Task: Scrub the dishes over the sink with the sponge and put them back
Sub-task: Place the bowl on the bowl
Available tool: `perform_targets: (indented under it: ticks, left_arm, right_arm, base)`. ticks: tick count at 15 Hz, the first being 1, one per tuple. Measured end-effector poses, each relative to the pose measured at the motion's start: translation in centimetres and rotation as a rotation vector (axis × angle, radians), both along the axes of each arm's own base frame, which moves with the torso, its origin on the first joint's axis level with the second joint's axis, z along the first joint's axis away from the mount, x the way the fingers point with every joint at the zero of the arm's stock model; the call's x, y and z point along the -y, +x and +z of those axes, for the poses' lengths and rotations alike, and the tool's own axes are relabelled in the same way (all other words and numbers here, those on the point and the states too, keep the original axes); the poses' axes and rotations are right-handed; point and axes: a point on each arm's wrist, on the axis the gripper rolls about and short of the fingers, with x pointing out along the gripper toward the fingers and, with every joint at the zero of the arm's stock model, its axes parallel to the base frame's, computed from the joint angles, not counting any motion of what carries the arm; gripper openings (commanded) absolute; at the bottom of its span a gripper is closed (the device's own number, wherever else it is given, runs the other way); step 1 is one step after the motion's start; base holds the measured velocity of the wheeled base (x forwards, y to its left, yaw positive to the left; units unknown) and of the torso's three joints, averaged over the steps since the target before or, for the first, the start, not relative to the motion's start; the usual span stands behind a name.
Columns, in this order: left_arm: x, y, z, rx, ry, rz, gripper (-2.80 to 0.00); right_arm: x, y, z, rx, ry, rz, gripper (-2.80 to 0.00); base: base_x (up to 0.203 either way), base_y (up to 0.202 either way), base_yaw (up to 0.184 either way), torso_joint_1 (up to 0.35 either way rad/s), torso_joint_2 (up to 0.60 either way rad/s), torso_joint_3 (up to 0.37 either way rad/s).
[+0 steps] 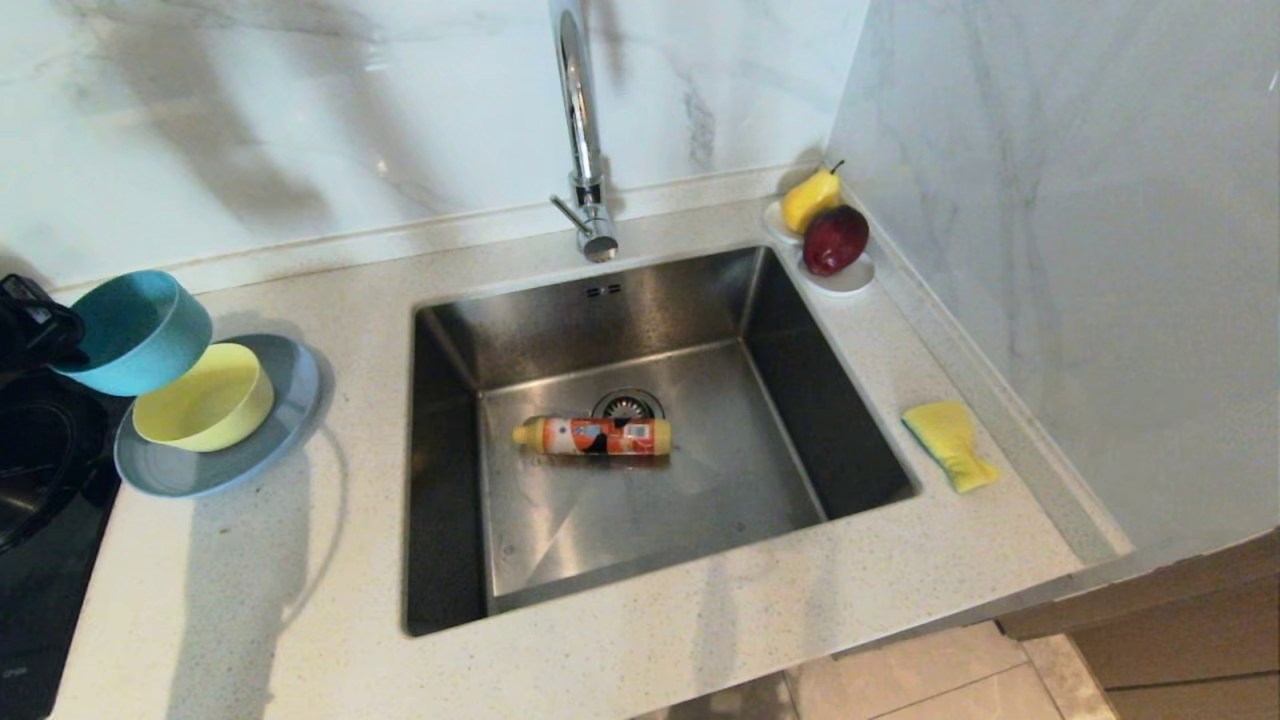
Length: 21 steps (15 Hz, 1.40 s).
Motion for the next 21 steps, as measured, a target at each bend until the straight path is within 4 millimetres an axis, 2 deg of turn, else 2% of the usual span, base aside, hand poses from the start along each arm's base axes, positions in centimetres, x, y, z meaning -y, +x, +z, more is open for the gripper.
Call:
perform_targets:
  ticks: [4, 11, 17, 18, 21]
  left_arm:
    - [0.0, 1.8, -1.9, -0.07, 0.029, 0.013, -2.8]
    - [-0.6, 3.2, -5.0, -0.085, 0.025, 0.012, -2.8]
    - [-0.6, 3.2, -4.9, -0.081, 0.025, 0.015, -2.8]
    - [-0.6, 3.2, -4.8, -0.082, 0.025, 0.014, 0.0]
    - [-0.5, 3.1, -5.0, -0.092, 0.028, 0.008, 0.0]
  right_arm:
    - [0.0, 0.0, 0.0, 0.0, 0.0, 0.0, -2.8]
    - [0.0, 0.0, 0.0, 0.0, 0.0, 0.0, -2.8]
    - [0.0, 0.0, 0.0, 0.0, 0.0, 0.0, -2.8]
    - [0.0, 0.0, 0.0, 0.0, 0.0, 0.0, -2.8]
    - [0.0, 0.0, 0.0, 0.0, 0.0, 0.0, -2.8]
  base:
    - [0.0, 0.0, 0.0, 0.0, 0.0, 0.0]
    - [0.0, 0.0, 0.0, 0.0, 0.0, 0.0]
    - [0.0, 0.0, 0.0, 0.0, 0.0, 0.0]
    - [0.0, 0.0, 0.0, 0.0, 0.0, 0.0]
    - [0.0, 0.0, 0.0, 0.0, 0.0, 0.0]
